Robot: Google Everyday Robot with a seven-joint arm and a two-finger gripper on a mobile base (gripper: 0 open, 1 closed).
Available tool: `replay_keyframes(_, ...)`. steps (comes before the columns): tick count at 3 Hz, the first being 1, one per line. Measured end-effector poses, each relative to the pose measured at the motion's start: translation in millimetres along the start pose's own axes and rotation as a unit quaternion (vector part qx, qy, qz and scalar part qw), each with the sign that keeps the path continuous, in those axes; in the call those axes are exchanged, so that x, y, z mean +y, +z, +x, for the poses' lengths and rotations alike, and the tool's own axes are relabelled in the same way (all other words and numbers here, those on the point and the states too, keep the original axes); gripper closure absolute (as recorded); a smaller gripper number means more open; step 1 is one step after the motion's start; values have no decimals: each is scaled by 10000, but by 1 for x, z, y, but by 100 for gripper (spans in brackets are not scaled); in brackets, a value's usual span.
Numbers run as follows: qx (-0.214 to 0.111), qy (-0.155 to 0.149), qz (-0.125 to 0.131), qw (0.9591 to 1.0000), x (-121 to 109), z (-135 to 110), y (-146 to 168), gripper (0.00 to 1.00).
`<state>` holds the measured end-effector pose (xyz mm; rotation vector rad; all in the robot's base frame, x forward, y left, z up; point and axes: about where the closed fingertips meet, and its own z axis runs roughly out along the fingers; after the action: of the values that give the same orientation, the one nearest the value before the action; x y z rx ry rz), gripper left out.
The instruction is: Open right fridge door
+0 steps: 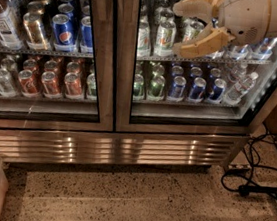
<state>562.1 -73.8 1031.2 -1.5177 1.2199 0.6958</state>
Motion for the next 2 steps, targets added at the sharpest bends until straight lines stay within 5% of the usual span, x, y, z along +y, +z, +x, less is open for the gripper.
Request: replay_keyframes(2,-56,-243,-53,9997,-19,-8,12,34)
